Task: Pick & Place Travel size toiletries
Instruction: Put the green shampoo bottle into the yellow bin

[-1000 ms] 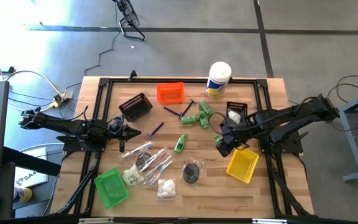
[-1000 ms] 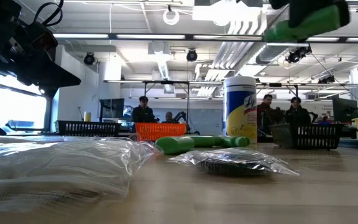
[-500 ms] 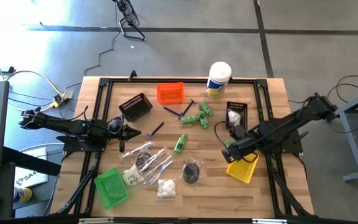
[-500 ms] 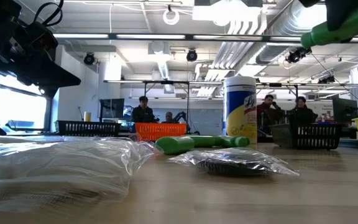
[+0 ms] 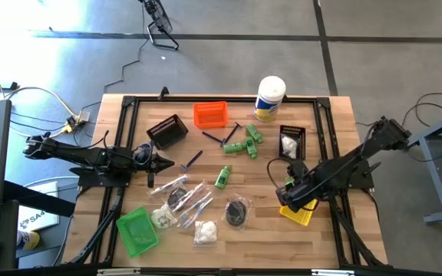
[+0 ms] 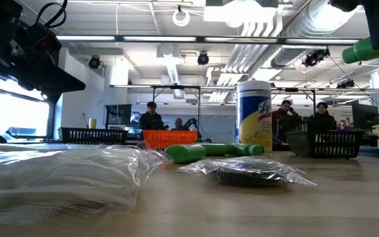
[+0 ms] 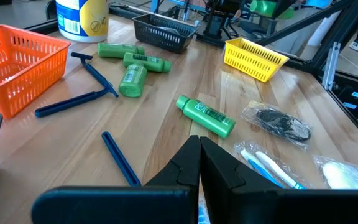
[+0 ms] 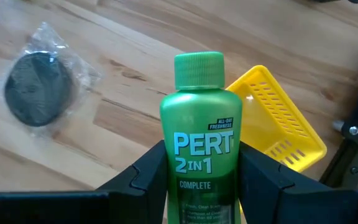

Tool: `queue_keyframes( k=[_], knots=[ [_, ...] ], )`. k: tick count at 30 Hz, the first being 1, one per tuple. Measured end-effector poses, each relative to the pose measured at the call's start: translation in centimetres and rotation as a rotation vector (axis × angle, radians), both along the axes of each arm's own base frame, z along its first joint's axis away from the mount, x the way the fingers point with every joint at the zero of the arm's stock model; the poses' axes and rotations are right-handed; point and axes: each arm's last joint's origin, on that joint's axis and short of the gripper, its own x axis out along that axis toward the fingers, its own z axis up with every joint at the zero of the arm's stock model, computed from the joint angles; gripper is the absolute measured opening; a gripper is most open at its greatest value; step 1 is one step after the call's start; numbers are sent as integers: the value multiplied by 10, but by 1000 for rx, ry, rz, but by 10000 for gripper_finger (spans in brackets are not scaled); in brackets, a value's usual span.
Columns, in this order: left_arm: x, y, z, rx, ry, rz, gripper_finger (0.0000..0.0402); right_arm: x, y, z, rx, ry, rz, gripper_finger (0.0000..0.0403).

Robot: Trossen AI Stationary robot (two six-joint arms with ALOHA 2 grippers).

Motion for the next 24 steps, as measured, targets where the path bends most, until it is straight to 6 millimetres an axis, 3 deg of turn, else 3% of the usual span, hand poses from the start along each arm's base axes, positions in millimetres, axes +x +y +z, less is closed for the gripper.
queue_keyframes(
  k=[4, 18, 24],
  knots=[
    [0, 0, 0, 0, 0, 0, 3, 1, 2, -9, -14, 26, -8, 144],
    [0, 0, 0, 0, 0, 0, 3, -23, 18, -66, 31, 82, -135, 143],
    [0, 0, 0, 0, 0, 0, 3, -29, 21, -77, 36, 75, -183, 143]
  ],
)
